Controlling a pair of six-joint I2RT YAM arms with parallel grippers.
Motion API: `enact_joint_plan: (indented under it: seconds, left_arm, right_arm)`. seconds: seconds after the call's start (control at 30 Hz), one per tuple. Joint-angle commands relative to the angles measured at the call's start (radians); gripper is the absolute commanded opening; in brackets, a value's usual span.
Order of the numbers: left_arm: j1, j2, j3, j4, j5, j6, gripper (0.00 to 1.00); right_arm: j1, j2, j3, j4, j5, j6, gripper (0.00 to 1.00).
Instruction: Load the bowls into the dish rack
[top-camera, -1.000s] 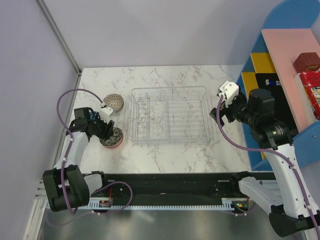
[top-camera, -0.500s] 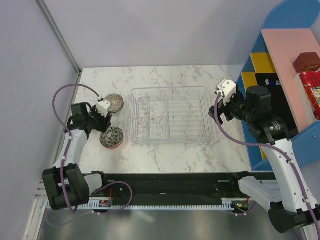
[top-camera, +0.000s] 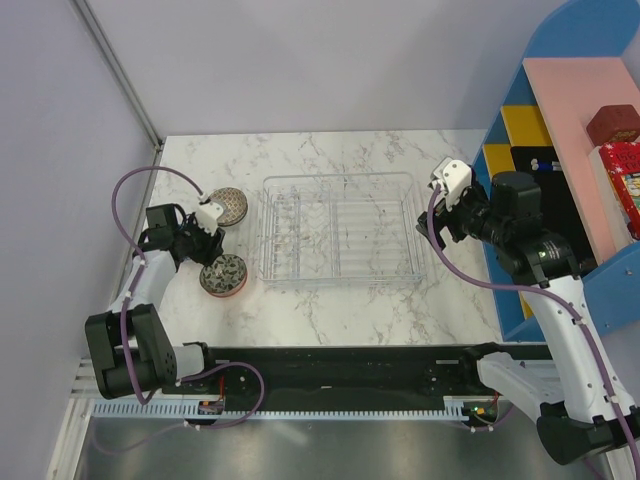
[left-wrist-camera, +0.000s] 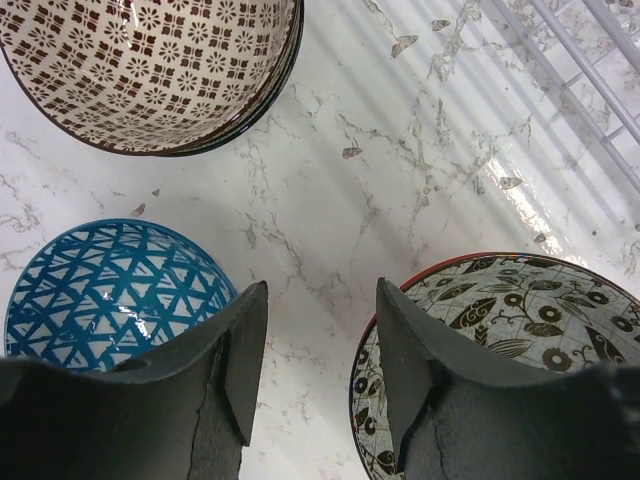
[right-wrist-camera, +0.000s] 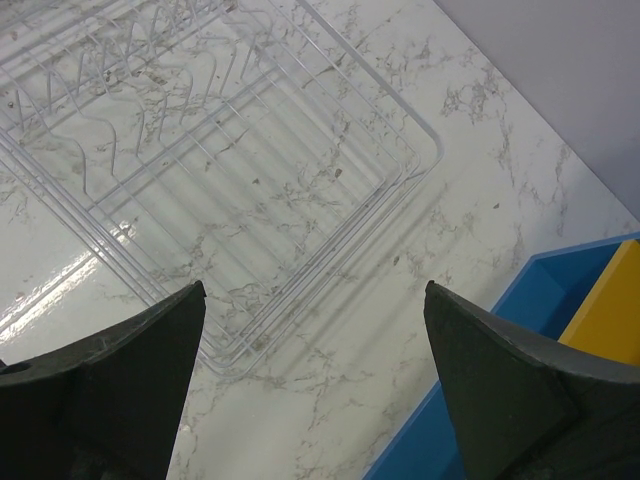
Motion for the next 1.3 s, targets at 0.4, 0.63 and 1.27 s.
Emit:
enact_joint_plan:
  seconds: [0.4, 0.63, 1.27]
  left_arm:
    - [0.013, -0.157, -0.018, -0.157, 0.071, 0.125, 0.51]
    - [0.016, -0.024, -0.014, -0.114, 0.047, 0.158, 0.48]
    - [0.020, -0.031, 0.048, -0.119, 0.074, 0.112, 0.14]
  right_arm:
    - [0.005, 0.014, 0.027, 0.004, -0.035, 0.007, 0.98]
    - [0.005, 0.008, 0.026, 0.002, -0.047, 0.013, 0.97]
    - [0.007, 0.021, 0.037, -0.002, -0.059, 0.022, 0.98]
